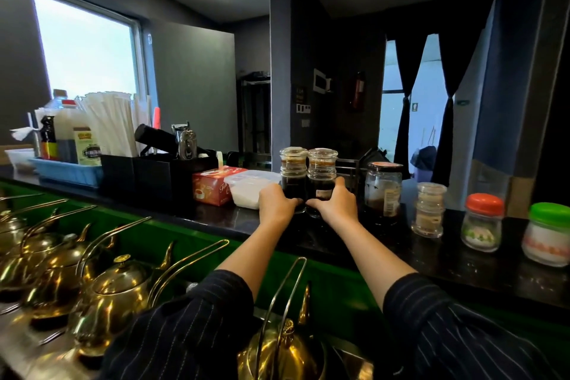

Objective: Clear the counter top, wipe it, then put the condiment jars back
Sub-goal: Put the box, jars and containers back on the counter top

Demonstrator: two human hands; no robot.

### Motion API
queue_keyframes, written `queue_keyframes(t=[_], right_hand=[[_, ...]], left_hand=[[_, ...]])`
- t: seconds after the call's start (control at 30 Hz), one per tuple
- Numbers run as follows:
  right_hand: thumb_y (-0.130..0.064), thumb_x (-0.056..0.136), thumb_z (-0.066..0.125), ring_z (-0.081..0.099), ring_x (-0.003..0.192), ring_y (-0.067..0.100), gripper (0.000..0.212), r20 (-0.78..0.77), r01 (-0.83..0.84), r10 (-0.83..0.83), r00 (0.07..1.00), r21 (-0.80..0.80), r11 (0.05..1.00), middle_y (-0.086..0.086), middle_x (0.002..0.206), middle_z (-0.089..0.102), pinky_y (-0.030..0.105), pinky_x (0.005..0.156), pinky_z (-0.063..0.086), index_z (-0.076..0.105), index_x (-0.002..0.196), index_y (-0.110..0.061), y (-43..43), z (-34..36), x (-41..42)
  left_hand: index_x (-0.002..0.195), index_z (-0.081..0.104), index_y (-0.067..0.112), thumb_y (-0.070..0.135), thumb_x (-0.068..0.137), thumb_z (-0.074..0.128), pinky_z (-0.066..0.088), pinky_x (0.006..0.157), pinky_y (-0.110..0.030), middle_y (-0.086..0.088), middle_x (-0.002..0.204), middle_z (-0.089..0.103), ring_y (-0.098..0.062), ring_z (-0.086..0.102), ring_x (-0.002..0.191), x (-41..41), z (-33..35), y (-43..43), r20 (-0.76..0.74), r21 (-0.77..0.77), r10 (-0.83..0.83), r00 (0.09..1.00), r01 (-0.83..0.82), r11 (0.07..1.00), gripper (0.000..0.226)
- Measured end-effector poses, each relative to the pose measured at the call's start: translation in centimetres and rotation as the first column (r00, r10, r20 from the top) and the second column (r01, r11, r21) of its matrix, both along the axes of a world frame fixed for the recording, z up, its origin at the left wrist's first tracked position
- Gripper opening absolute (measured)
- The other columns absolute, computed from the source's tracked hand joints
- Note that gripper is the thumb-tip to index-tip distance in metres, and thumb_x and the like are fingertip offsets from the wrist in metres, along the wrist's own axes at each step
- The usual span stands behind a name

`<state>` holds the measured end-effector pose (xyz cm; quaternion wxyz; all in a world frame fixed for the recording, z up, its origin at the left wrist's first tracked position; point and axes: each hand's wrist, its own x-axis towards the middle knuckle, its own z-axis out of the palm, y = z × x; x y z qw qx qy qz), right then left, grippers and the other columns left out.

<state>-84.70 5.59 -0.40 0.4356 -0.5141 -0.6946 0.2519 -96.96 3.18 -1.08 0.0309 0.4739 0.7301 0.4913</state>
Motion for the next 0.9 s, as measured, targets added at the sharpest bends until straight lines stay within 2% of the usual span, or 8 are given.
queue_keyframes(t=[0.1,0.27,0.4,0.5,0.57,0.73,0.9], right_hand=[[-0.029,0.079,0.078,0.056,0.116,0.032,0.064,0.062,0.003,-0.003,0.998,-0.005,1.000,0.011,0.125,0.058,0.032,0.078,0.043,0.041,0.128,-0.014,0.5,0.2,0.2],[-0.037,0.080,0.074,0.057,0.114,0.031,0.061,0.098,0.023,-0.026,0.995,0.026,0.999,0.009,0.122,0.060,0.033,0.075,0.042,0.042,0.128,-0.018,0.7,-0.3,0.4],[-0.036,0.081,0.073,0.057,0.114,0.030,0.056,0.061,-0.031,0.029,0.998,0.027,0.999,0.007,0.121,0.061,0.033,0.079,0.043,0.044,0.126,-0.018,1.0,-0.5,0.6],[-0.032,0.082,0.072,0.058,0.113,0.029,0.053,0.027,-0.071,0.070,0.997,0.026,0.997,0.008,0.121,0.062,0.037,0.087,0.048,0.044,0.125,-0.017,1.2,-0.7,0.5],[-0.031,0.083,0.072,0.058,0.113,0.029,0.053,0.024,-0.068,0.067,0.997,0.036,0.997,0.008,0.121,0.062,0.036,0.085,0.048,0.044,0.125,-0.016,1.3,-0.7,0.4],[-0.030,0.086,0.070,0.056,0.116,0.030,0.053,0.041,-0.043,0.041,0.998,0.042,0.998,0.010,0.124,0.060,0.034,0.083,0.045,0.042,0.128,-0.014,1.9,-1.0,0.0],[-0.028,0.087,0.069,0.057,0.115,0.029,0.051,0.029,-0.070,0.069,0.997,0.031,0.997,0.010,0.123,0.060,0.033,0.085,0.045,0.043,0.129,-0.015,2.2,-1.0,0.1]], left_hand=[[0.096,0.068,0.001,0.025,0.079,0.076,0.050,0.072,-0.028,-0.013,0.095,0.071,-0.023,0.066,0.088,0.1,0.0,0.0,0.012,0.000,0.014,1.000,-0.014,1.000,0.031],[0.095,0.068,0.000,0.024,0.080,0.075,0.049,0.071,-0.029,-0.014,0.095,0.070,-0.025,0.066,0.089,0.1,0.1,-0.2,0.019,-0.004,0.020,1.000,-0.020,1.000,0.030],[0.094,0.067,0.005,0.023,0.082,0.071,0.054,0.075,-0.035,-0.011,0.094,0.069,-0.025,0.066,0.088,0.1,0.0,-0.2,-0.002,-0.009,0.012,1.000,-0.012,1.000,0.023],[0.087,0.064,0.007,0.021,0.081,0.067,0.055,0.070,-0.036,-0.010,0.085,0.066,-0.026,0.065,0.083,0.4,0.1,-0.6,-0.053,-0.015,0.024,0.998,-0.025,1.000,0.016],[0.082,0.063,0.008,0.022,0.078,0.067,0.054,0.067,-0.035,-0.009,0.080,0.064,-0.026,0.063,0.081,0.7,0.1,-0.8,-0.097,-0.019,0.051,0.994,-0.053,0.998,0.015],[0.081,0.059,0.012,0.045,0.078,0.071,0.052,0.068,-0.037,-0.007,0.085,0.064,-0.027,0.058,0.092,0.8,-0.1,-0.3,-0.188,-0.059,0.069,0.980,-0.081,0.995,0.035],[0.096,0.062,0.010,0.042,0.084,0.067,0.047,0.079,-0.038,-0.010,0.099,0.064,-0.030,0.051,0.104,0.9,-0.1,0.1,-0.256,-0.125,0.091,0.962,-0.126,0.984,0.035]])
